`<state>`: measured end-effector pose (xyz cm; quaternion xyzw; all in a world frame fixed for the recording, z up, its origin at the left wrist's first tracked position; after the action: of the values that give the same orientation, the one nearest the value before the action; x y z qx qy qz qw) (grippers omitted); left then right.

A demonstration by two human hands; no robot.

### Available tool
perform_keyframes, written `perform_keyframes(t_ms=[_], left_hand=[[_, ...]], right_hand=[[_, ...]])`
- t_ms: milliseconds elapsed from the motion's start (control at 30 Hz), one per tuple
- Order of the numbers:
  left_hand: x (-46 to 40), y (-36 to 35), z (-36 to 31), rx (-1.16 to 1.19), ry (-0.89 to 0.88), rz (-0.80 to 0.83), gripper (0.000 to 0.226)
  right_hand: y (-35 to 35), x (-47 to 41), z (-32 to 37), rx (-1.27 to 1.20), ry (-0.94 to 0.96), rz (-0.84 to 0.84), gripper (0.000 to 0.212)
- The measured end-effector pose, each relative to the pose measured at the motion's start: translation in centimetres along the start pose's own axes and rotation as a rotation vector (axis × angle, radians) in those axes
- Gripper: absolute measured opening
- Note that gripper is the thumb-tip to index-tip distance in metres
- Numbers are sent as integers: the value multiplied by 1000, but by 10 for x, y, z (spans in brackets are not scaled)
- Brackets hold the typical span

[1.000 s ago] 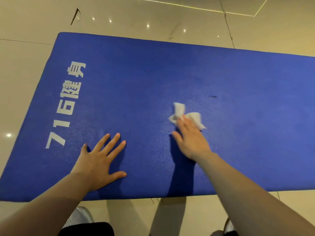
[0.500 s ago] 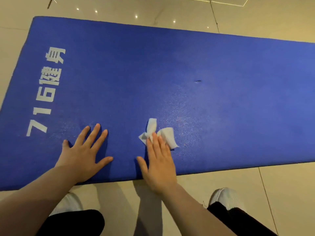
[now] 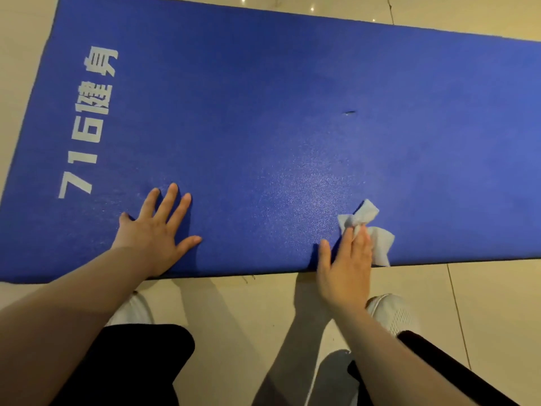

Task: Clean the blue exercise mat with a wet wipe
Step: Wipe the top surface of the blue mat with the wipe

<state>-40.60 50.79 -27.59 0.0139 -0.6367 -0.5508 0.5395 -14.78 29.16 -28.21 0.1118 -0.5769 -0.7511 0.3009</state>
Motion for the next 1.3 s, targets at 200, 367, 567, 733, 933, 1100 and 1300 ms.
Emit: perform_keyframes(t_ms=[200, 367, 567, 733, 933, 1100, 1300], left_hand=[[1, 1, -2, -16, -1, -46, 90], [5, 6, -14, 64, -105, -159, 81], [16, 5, -65, -36, -368, -228, 89], [8, -8, -88, -228, -367, -75, 108], [9, -2, -87, -243, -363, -52, 97], [13, 8, -95, -285, -343, -66, 92], [14, 22, -136, -304, -383, -71, 106]], right_hand=[[-43, 70, 86, 68, 510, 122, 69], [-30, 50, 54, 221, 893, 164, 59], [-1, 12, -12, 115, 196, 73, 81], [-4, 9, -1, 250, 249, 176, 99], [24, -10, -8, 517, 423, 762, 109], [58, -22, -28, 586, 421, 819, 97], [32, -27, -47, 373, 439, 442, 95]])
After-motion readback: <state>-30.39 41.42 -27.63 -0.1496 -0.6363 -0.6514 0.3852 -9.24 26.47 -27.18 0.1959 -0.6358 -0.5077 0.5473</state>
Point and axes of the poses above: each hand's wrist, its own x-axis away from the middle knuckle, its own y-axis out of the back of the hand, z = x × y, the point moved 9 cm from there along -x, towards the middle knuckle
